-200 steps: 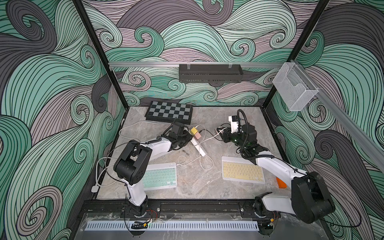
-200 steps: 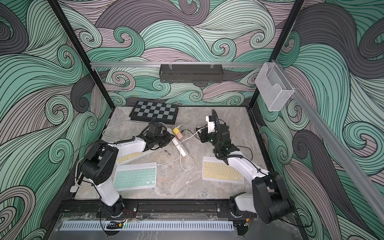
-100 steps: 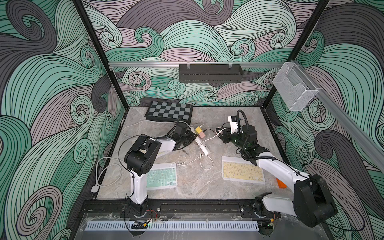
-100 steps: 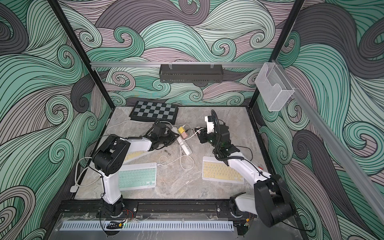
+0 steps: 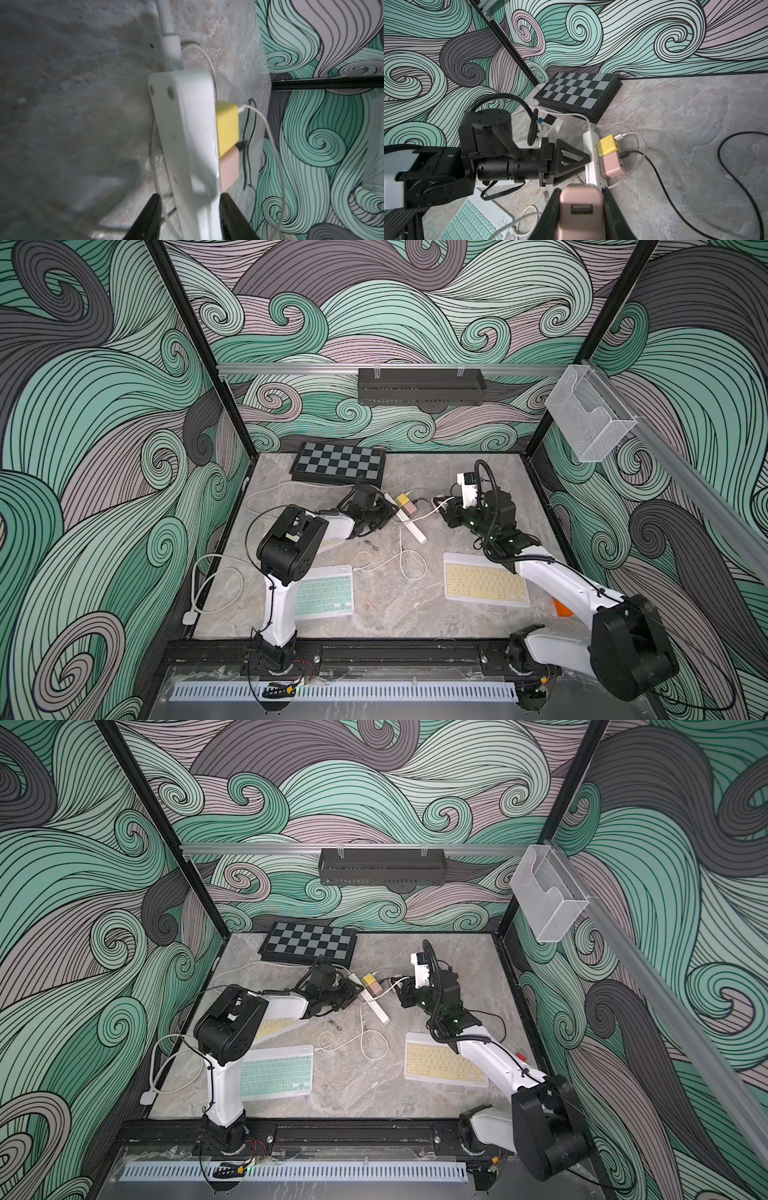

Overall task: Unplug the wireless keyboard
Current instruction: Place the socket at the center of the board.

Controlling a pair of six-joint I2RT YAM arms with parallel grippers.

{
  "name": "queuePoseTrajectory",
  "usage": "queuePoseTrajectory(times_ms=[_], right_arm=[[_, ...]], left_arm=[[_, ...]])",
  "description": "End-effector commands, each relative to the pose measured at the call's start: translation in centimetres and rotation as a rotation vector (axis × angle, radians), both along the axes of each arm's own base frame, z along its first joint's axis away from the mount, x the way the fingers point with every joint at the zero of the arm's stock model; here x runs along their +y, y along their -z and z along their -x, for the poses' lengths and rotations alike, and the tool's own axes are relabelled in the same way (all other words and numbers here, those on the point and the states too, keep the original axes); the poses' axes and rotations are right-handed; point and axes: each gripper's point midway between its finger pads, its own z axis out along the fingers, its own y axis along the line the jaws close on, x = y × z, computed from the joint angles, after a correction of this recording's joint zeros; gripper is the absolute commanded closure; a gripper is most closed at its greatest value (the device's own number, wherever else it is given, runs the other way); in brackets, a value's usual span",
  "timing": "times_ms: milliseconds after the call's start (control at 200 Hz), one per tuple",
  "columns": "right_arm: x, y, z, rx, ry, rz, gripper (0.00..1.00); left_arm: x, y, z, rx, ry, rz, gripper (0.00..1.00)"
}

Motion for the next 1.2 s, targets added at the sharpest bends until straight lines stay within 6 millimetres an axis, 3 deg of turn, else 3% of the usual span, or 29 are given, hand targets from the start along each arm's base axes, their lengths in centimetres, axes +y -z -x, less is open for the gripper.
queuePoseTrajectory(times_ms=[0,105,350,485,610,670,735,785,966,1056,1191], right_arm=[[-0.8,-0.4,-0.2,-0.012,0.044,0.019,1.00],[-1.4,-0.2,-0.3,0.001,0.071,0.016,1.00],[-2.8,0.2,-0.4,0.052,0.130,0.021,1.00],[-3.3,-0.2,-0.2,0.067,0.141,0.010,1.00],[-3.4,-0.2,-0.2,0.081,0.146,0.003,1.00],[-3.4,0.2,-0.3,0.089,0.149,0.001,1.00],[-3.2,0.6,-0.3,0.095,0.135,-0.002,1.00],[-2.8,0.6,-0.2,0.093,0.114,-0.013,1.00],[-1.2,0.6,0.7,0.135,0.016,-0.046,1.00],[0.4,0.4,1.8,0.143,-0.101,-0.059,1.00],[0.9,0.7,2.0,0.136,-0.120,-0.039,1.00]], left_arm=[[-0.8,-4.0,-0.2,-0.076,0.053,-0.004,0.47],[-0.5,-5.4,0.1,-0.101,0.071,-0.028,0.37],[1.3,-9.1,2.3,-0.166,0.127,-0.123,0.33],[3.4,-10.5,5.5,-0.217,0.211,-0.242,0.37],[1.8,-12.1,10.0,-0.343,0.499,-0.231,0.51],[0.7,-12.4,12.2,-0.389,0.608,-0.252,0.48],[-0.3,-12.3,13.5,-0.419,0.660,-0.263,0.37],[-1.0,-12.0,13.7,-0.421,0.668,-0.258,0.31],[-2.3,-10.4,12.7,-0.410,0.667,-0.272,0.29],[-3.0,-11.9,12.4,-0.441,0.691,-0.262,0.31],[-3.2,-14.3,12.6,-0.509,0.714,-0.257,0.30]])
